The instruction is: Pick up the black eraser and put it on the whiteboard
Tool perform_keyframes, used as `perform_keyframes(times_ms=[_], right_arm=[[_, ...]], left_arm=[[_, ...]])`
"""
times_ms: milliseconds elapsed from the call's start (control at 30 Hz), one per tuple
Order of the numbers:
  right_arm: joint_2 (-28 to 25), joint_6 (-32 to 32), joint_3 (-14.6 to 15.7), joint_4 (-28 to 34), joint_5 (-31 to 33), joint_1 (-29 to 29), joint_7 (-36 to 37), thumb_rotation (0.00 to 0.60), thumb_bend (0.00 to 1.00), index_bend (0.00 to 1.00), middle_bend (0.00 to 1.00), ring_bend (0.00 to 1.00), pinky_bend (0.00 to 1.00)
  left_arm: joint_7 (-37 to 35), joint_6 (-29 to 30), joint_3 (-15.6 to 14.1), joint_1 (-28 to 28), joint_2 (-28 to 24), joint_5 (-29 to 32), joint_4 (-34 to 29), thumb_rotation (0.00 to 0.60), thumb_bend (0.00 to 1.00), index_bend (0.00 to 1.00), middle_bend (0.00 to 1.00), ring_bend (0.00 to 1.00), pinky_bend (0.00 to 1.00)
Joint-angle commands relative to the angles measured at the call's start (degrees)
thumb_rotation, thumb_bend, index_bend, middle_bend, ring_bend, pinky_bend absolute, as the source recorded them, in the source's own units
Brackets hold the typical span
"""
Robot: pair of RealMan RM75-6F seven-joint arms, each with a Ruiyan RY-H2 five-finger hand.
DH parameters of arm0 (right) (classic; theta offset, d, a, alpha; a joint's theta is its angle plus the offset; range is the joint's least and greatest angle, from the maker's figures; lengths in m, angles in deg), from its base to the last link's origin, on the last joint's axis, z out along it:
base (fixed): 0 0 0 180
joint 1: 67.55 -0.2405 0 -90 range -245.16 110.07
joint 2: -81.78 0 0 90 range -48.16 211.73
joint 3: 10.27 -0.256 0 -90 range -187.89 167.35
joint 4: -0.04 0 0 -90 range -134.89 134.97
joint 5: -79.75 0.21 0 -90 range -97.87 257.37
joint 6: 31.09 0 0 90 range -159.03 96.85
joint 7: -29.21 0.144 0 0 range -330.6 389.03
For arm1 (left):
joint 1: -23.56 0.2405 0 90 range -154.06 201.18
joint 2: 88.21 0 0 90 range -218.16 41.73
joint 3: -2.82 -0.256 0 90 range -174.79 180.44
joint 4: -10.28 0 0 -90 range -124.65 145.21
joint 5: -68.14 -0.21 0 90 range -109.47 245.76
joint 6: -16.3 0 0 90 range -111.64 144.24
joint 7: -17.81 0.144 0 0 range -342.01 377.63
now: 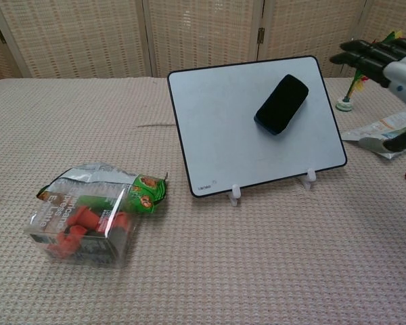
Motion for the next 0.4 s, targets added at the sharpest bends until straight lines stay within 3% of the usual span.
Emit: perform_keyframes(times_ms=[33, 267, 400], right_arm=[[-5.9, 6.5, 5.4, 2.9, -2.2, 7.2, 5.6, 0.600, 0.27, 0.00, 0.00, 0.00, 0.00], [-9.2, 11.7, 9.0, 1.6, -5.8, 13.1, 10.5, 0.600, 0.27, 0.00, 0.00, 0.00, 0.00], [-9.6, 12.0, 8.5, 1.5, -6.5, 13.9, 11.4, 0.600, 0.27, 0.00, 0.00, 0.00, 0.00]], left_arm=[[2.1, 0.4, 0.6, 0.3, 0.8, 0.7, 0.0, 0.600, 0.11, 0.03, 0.01, 0.00, 0.00], [5.2, 1.8, 1.1, 0.7, 2.4, 0.5, 0.5, 0.600, 0.12, 0.01, 0.01, 0.00, 0.00], [5.4, 2.2, 0.8, 0.8, 2.5, -0.3, 0.5, 0.600, 0.12, 0.00, 0.01, 0.00, 0.00]])
